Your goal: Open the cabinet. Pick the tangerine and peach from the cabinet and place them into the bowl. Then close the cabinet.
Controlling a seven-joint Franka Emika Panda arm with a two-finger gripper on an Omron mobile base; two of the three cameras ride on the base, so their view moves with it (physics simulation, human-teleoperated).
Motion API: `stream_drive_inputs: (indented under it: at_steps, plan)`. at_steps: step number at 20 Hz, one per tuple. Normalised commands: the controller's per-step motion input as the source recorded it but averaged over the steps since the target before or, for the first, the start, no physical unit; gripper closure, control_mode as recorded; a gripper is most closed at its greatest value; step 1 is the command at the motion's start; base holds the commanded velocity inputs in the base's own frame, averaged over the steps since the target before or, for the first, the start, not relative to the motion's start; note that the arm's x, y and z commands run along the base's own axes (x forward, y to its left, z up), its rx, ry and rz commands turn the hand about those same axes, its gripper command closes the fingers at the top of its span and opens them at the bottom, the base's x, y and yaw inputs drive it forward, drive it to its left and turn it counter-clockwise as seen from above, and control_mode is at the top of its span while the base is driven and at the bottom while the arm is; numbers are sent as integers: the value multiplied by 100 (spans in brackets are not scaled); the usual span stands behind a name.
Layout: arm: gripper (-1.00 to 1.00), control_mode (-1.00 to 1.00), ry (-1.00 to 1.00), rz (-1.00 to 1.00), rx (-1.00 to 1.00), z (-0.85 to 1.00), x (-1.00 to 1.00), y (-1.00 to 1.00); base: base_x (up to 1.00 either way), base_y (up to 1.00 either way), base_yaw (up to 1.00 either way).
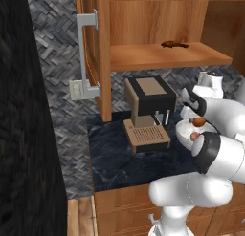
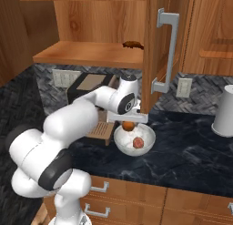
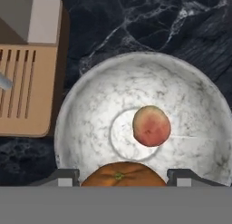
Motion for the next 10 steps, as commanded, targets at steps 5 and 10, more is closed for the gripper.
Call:
stream_drive_inputs:
  at_steps: [5, 10]
  plan:
    - [100, -100, 0, 6, -8, -58, 34, -10, 0, 0, 0]
    - [100, -100, -4, 8, -5, -40, 17, -16, 0, 0, 0]
